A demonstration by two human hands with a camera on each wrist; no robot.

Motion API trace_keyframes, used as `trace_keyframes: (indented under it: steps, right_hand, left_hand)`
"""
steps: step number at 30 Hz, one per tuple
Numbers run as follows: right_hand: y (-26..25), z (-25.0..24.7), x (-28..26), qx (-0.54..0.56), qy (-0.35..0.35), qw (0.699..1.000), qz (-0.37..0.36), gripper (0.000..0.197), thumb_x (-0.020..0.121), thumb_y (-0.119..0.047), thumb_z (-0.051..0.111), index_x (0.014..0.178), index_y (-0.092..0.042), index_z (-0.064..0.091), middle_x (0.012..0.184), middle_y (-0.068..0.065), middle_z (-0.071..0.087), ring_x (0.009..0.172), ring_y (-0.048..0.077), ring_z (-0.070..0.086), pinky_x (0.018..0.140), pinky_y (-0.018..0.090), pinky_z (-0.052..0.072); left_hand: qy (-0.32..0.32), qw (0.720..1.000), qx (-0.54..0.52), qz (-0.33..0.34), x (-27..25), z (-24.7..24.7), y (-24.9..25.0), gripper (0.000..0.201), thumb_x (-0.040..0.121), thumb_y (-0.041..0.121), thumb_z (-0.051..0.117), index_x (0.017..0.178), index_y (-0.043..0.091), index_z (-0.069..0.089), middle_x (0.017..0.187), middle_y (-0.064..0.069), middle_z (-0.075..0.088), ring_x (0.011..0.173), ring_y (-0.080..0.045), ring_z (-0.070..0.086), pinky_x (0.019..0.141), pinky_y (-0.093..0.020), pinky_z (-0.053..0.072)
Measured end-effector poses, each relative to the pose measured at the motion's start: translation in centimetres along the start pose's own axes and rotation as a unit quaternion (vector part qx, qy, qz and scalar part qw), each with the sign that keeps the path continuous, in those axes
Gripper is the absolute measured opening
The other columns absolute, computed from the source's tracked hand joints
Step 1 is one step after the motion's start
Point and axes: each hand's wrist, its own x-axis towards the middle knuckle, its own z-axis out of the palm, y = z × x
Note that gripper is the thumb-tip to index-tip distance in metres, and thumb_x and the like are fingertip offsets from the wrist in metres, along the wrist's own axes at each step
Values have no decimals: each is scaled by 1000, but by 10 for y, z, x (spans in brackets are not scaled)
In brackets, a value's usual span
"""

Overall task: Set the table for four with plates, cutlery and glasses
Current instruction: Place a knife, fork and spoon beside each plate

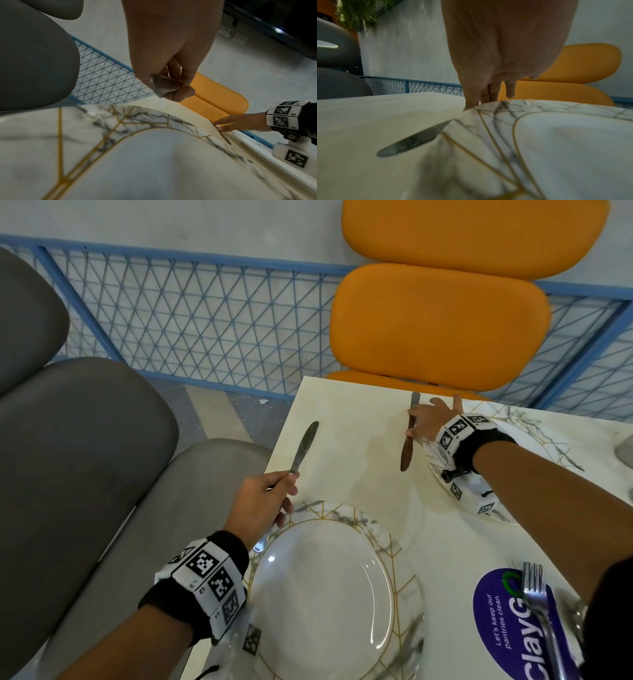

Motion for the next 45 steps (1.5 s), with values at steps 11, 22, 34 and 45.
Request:
trace_keyframes:
  steps: [11, 22, 34, 45]
  right_hand:
    - [1, 7, -5, 35, 28, 999, -23, 57, 91, -47, 45, 143, -30, 29, 155, -7, 23, 146, 20, 9, 115, 54, -5]
    - [-47, 23, -166, 359, 309, 859, -195, 26, 88, -25, 50, 109, -14, 61, 108, 0, 59, 104, 15, 48, 92, 25, 33]
    - [-39, 64, -360, 508, 150, 847, -30, 35, 92, -8, 50, 124, -14, 40, 98, 2, 55, 78, 10, 51, 74, 23, 46]
    - [100, 85, -400, 393, 175, 903, 12, 41, 95, -8, 43, 134, -20, 44, 121, 3, 58, 109, 18, 54, 90, 23, 42]
  left_hand:
    - [8, 1000, 22, 8, -4, 1, -2, 22, 94, 16, 54, 104, 4, 69, 83, -6, 60, 61, -16, 53, 42, -21, 46]
    - [-28, 999, 38, 7, -45, 31, 14, 20, 89, 20, 61, 100, 9, 72, 87, -7, 70, 82, -26, 67, 77, -35, 58]
    - [-192, 981, 23, 29, -144, 120, 52, 18, 88, 15, 63, 85, -2, 68, 73, -13, 66, 64, -18, 63, 67, -27, 57]
    - [-197, 976, -75, -46, -177, 220, 59, 13, 92, 8, 55, 90, -4, 61, 77, -16, 67, 63, -19, 70, 62, -26, 59]
